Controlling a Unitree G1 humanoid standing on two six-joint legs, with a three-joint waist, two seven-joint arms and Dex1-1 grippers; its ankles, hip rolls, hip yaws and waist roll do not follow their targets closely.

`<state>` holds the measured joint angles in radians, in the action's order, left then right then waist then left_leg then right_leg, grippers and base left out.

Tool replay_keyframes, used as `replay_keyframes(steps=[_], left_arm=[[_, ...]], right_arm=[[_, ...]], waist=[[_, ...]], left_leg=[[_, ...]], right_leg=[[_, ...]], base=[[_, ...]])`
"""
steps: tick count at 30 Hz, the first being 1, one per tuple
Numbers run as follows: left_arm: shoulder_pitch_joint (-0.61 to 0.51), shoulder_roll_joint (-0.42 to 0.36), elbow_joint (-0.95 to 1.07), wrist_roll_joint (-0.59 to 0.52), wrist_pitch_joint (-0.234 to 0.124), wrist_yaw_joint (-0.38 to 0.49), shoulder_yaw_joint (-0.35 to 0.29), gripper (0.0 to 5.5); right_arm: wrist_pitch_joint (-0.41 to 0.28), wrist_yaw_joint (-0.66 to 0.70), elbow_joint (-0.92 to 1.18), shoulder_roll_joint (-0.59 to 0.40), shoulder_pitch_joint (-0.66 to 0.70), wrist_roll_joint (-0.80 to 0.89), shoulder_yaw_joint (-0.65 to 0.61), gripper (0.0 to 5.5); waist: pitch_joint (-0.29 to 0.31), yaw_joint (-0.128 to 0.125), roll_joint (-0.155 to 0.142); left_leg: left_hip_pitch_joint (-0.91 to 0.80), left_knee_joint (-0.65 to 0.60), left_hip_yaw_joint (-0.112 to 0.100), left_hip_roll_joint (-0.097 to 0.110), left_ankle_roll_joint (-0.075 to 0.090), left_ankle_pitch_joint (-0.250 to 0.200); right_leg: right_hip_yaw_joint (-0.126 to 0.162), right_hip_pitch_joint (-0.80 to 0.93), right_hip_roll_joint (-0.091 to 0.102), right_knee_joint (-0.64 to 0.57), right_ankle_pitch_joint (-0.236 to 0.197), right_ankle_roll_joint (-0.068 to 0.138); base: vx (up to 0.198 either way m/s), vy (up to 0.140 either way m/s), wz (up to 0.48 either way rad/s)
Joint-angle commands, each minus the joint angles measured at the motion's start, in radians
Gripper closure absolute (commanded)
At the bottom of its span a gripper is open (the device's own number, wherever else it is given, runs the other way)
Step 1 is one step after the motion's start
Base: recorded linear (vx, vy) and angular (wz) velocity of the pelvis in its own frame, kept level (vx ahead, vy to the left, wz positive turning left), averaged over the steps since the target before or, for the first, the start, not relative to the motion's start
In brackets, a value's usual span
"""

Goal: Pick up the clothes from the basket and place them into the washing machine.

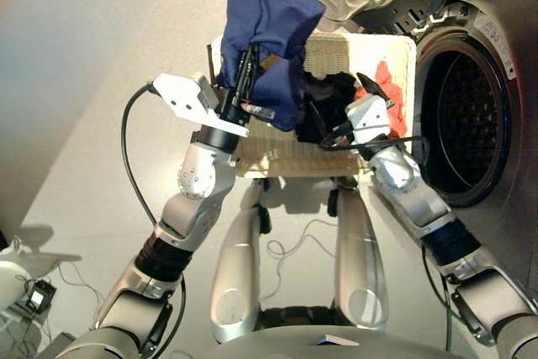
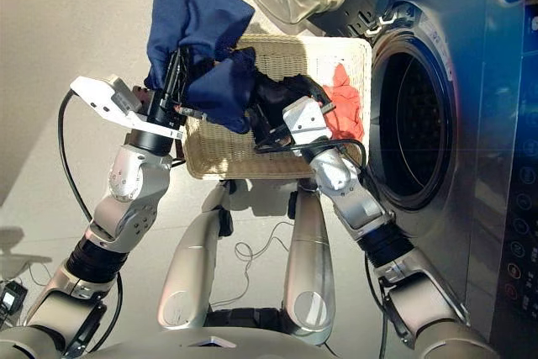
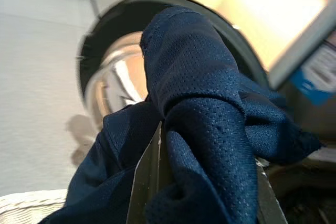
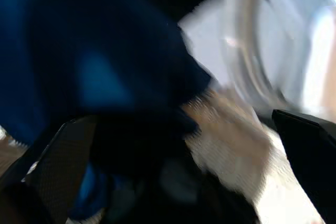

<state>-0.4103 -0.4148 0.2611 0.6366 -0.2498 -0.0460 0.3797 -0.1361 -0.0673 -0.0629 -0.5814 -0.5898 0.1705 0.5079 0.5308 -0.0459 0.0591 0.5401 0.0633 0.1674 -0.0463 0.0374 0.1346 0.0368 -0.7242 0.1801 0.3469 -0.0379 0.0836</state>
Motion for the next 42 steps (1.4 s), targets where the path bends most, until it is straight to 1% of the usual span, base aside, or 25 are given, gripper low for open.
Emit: replay_keyframes(steps=[1,2,3,8,11,16,17,18,19,22,27,33,34,35,36,38,39,40,41,42], left_arm=[[-0.018,-0.048,0.175,0.063,-0.016,0.091,0.019,5.50],[-0.024,-0.055,0.178,0.079,-0.009,0.105,0.026,5.50],[-0.029,-0.065,0.174,0.098,0.001,0.124,0.039,5.50],[-0.070,-0.091,0.176,0.139,0.013,0.160,0.088,5.50],[-0.073,-0.092,0.175,0.144,0.016,0.167,0.100,5.50],[-0.075,-0.080,0.168,0.137,0.020,0.163,0.101,5.50],[-0.074,-0.077,0.165,0.133,0.019,0.160,0.099,5.50],[-0.074,-0.077,0.165,0.133,0.019,0.160,0.099,5.50],[-0.074,-0.074,0.159,0.125,0.020,0.156,0.096,5.50],[-0.072,-0.071,0.158,0.117,0.021,0.155,0.085,5.50],[-0.072,-0.061,0.154,0.105,0.017,0.150,0.078,5.50],[-0.069,-0.053,0.140,0.096,0.008,0.132,0.076,5.50],[-0.070,-0.053,0.137,0.095,0.006,0.129,0.077,4.62],[-0.070,-0.051,0.130,0.092,0.002,0.122,0.079,0.47],[-0.069,-0.048,0.124,0.090,-0.002,0.115,0.081,0.00],[-0.064,-0.038,0.103,0.084,-0.011,0.098,0.085,0.00],[-0.068,-0.038,0.092,0.081,-0.014,0.090,0.084,0.00],[-0.070,-0.041,0.091,0.081,-0.018,0.081,0.083,0.00],[-0.064,-0.038,0.091,0.086,-0.017,0.077,0.080,0.00],[-0.062,-0.040,0.087,0.081,-0.021,0.070,0.080,0.00]], right_arm=[[-0.020,-0.073,0.122,-0.008,-0.127,-0.019,0.039,0.00],[-0.015,-0.088,0.126,-0.006,-0.157,-0.010,0.051,0.00],[-0.008,-0.108,0.126,-0.007,-0.192,0.000,0.069,0.00],[-0.014,-0.109,0.093,0.036,-0.300,-0.004,0.119,0.00],[-0.021,-0.102,0.072,0.062,-0.334,-0.019,0.129,0.00],[-0.028,-0.092,0.069,0.096,-0.321,-0.029,0.114,0.00],[-0.029,-0.093,0.071,0.099,-0.314,-0.030,0.111,2.44],[-0.029,-0.093,0.072,0.099,-0.314,-0.031,0.110,2.87],[-0.033,-0.087,0.074,0.102,-0.302,-0.042,0.101,5.50],[-0.035,-0.089,0.079,0.101,-0.278,-0.055,0.085,5.50],[-0.043,-0.075,0.082,0.098,-0.239,-0.061,0.059,5.50],[-0.074,0.002,0.066,0.107,-0.164,-0.070,0.003,5.50],[-0.081,0.019,0.054,0.111,-0.145,-0.064,-0.009,5.50],[-0.090,0.043,0.033,0.118,-0.121,-0.059,-0.021,5.50],[-0.099,0.063,0.018,0.129,-0.101,-0.049,-0.032,5.50],[-0.110,0.098,-0.041,0.153,-0.050,-0.025,-0.054,5.50],[-0.113,0.120,-0.082,0.163,-0.034,-0.016,-0.063,5.50],[-0.121,0.158,-0.103,0.164,-0.023,-0.055,-0.066,5.50],[-0.120,0.148,-0.111,0.167,-0.012,-0.069,-0.057,5.50],[-0.120,0.171,-0.120,0.164,-0.007,-0.109,-0.056,5.50]], waist=[[-0.011,0.004,0.009],[-0.011,0.003,0.008],[-0.011,0.004,0.011],[-0.012,0.008,0.017],[-0.012,0.009,0.020],[-0.011,0.010,0.026],[-0.011,0.009,0.026],[-0.011,0.009,0.026],[-0.011,0.008,0.026],[-0.011,0.008,0.026],[-0.011,0.006,0.025],[-0.011,0.004,0.028],[-0.011,0.004,0.029],[-0.011,0.003,0.031],[-0.011,0.003,0.033],[-0.011,0.002,0.037],[-0.011,0.002,0.037],[-0.011,0.002,0.038],[-0.011,0.002,0.038],[-0.011,0.002,0.039]], left_leg=[[0.003,0.078,-0.014,0.029,0.043,-0.077],[0.005,0.076,-0.014,0.030,0.043,-0.071],[0.001,0.077,-0.013,0.029,0.043,-0.076],[-0.003,0.074,-0.011,0.031,0.042,-0.068],[-0.002,0.077,-0.010,0.030,0.042,-0.068],[-0.002,0.080,-0.011,0.028,0.043,-0.066],[-0.001,0.080,-0.011,0.028,0.043,-0.067],[-0.002,0.080,-0.011,0.028,0.043,-0.067],[0.000,0.080,-0.012,0.027,0.043,-0.067],[0.002,0.081,-0.016,0.025,0.042,-0.067],[0.006,0.081,-0.015,0.025,0.041,-0.068],[0.008,0.079,-0.014,0.027,0.041,-0.066],[0.009,0.080,-0.015,0.027,0.040,-0.066],[0.011,0.081,-0.016,0.027,0.040,-0.066],[0.012,0.081,-0.017,0.028,0.040,-0.066],[0.011,0.086,-0.020,0.027,0.040,-0.072],[0.014,0.084,-0.018,0.028,0.038,-0.067],[0.014,0.084,-0.017,0.028,0.038,-0.067],[0.014,0.084,-0.017,0.027,0.038,-0.067],[0.015,0.085,-0.018,0.028,0.037,-0.068]], right_leg=[[-0.005,0.132,0.008,-0.229,-0.102,0.074],[-0.006,0.129,0.009,-0.233,-0.108,0.073],[-0.007,0.132,0.008,-0.229,-0.104,0.073],[-0.014,0.132,0.010,-0.233,-0.110,0.072],[-0.015,0.130,0.010,-0.230,-0.109,0.070],[-0.016,0.128,0.010,-0.223,-0.104,0.068],[-0.016,0.128,0.010,-0.224,-0.104,0.067],[-0.016,0.128,0.010,-0.223,-0.104,0.067],[-0.015,0.128,0.010,-0.223,-0.102,0.067],[-0.015,0.125,0.009,-0.220,-0.099,0.067],[-0.015,0.121,0.009,-0.223,-0.100,0.069],[-0.012,0.121,0.009,-0.224,-0.099,0.070],[-0.012,0.121,0.010,-0.225,-0.099,0.070],[-0.010,0.122,0.010,-0.224,-0.098,0.070],[-0.009,0.122,0.010,-0.224,-0.097,0.070],[-0.009,0.125,0.009,-0.221,-0.090,0.070],[-0.010,0.122,0.010,-0.224,-0.097,0.070],[-0.011,0.122,0.010,-0.225,-0.098,0.070],[-0.010,0.120,0.009,-0.225,-0.097,0.070],[-0.010,0.119,0.009,-0.225,-0.098,0.070]], base=[[0.000,0.000,0.000],[0.000,0.000,0.000],[0.000,0.000,0.000],[0.000,0.000,0.000],[0.000,0.000,0.000],[0.000,0.000,0.000],[0.000,0.000,0.000],[0.000,0.000,0.000],[0.000,0.000,0.000],[0.000,0.000,0.000],[0.000,0.000,0.000],[0.000,0.000,0.000],[0.000,0.000,0.000],[0.000,0.000,0.000],[0.000,0.000,0.000],[0.000,0.000,0.000],[0.000,0.000,0.000],[0.000,0.000,0.000],[0.000,0.000,0.000],[0.000,0.000,0.000]])
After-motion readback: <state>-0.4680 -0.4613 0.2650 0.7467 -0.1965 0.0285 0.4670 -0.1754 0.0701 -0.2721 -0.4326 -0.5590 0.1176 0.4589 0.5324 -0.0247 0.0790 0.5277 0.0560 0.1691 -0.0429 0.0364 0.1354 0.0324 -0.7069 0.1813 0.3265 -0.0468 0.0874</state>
